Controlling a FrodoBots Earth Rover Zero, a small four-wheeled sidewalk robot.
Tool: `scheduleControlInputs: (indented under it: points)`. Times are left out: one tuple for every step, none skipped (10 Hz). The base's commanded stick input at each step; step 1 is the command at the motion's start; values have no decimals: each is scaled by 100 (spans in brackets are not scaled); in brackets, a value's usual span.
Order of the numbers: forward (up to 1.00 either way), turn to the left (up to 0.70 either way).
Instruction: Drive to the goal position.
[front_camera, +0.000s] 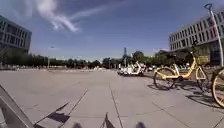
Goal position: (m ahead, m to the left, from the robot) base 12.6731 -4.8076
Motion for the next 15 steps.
scheduleControlInputs:
  points:
    - [70,-7]
    - [70,-7]
    - [70,-7]
    - [70,2]
    - [70,7]
    - [70,7]
    - [70,7]
    - [70,7]
    - [70,7]
    - [70,7]
    - [70,7]
    - [70,7]
    - [70,0]
    - [70,-7]
    - [70,-7]
